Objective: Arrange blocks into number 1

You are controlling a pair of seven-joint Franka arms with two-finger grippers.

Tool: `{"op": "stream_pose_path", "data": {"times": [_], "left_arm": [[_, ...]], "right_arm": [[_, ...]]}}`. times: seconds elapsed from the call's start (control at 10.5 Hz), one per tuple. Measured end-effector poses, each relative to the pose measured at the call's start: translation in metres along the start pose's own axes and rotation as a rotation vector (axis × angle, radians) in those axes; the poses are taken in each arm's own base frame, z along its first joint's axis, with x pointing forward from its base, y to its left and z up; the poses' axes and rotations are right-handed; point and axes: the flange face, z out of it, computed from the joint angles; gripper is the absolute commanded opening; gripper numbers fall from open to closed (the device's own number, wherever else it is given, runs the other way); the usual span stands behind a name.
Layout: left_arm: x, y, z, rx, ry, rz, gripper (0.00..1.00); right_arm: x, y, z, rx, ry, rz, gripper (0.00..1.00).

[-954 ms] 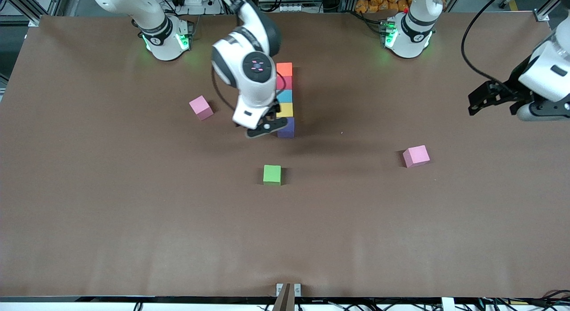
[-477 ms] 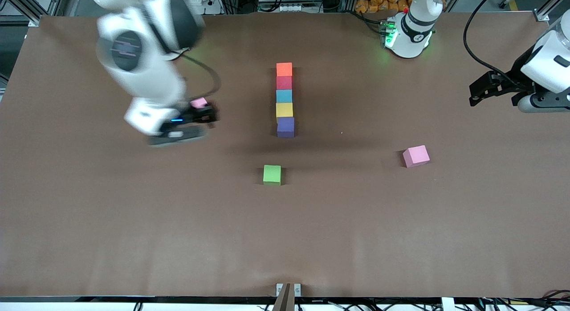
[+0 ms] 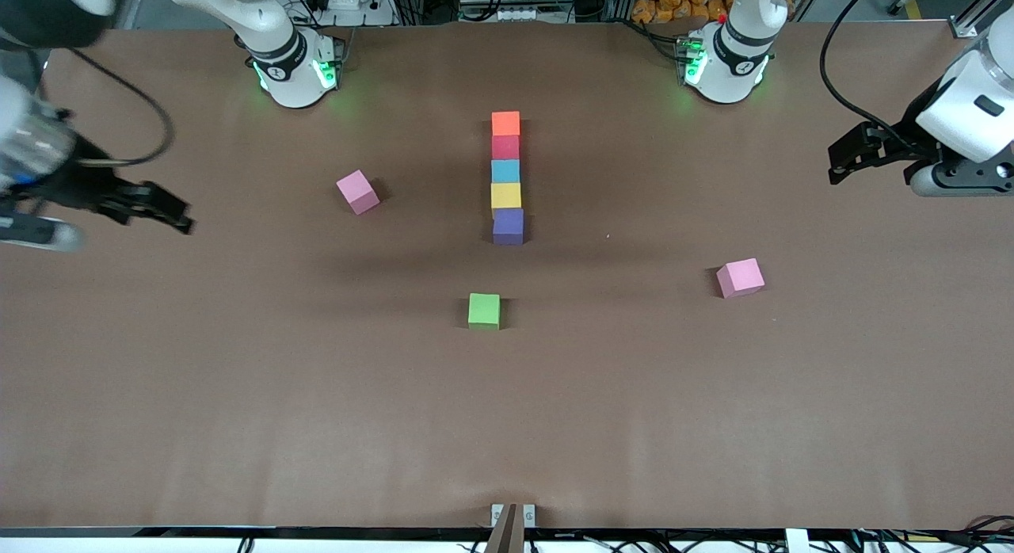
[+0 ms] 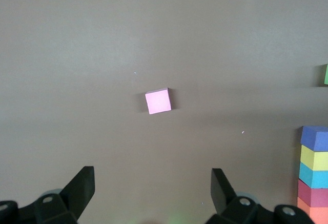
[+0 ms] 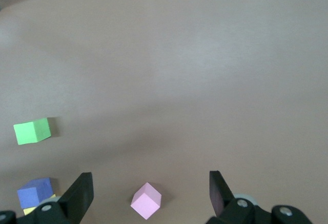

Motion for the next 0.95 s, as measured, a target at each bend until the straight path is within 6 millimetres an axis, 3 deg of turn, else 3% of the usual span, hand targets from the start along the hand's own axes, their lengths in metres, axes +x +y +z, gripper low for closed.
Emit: {"op": "stream_pose_path", "data": {"times": [0.29, 0.48, 0.95], "left_arm": [[-0.004, 0.025, 0.0, 0.001, -0.001, 0.019, 1.0], [-0.004, 0.025, 0.0, 0.001, -0.003, 0.018, 1.0], [-0.004, 0.02, 0.0, 0.001, -0.003, 0.009, 1.0]], "right_arm": [[-0.001, 0.038, -0.019, 0.001, -0.024, -0.048, 1.0], [-0.004, 0.055, -0.037, 0.0, 0.001, -0.042, 1.0], [-0.009, 0.053, -0.043, -0.028, 0.011, -0.051, 1.0]]}}
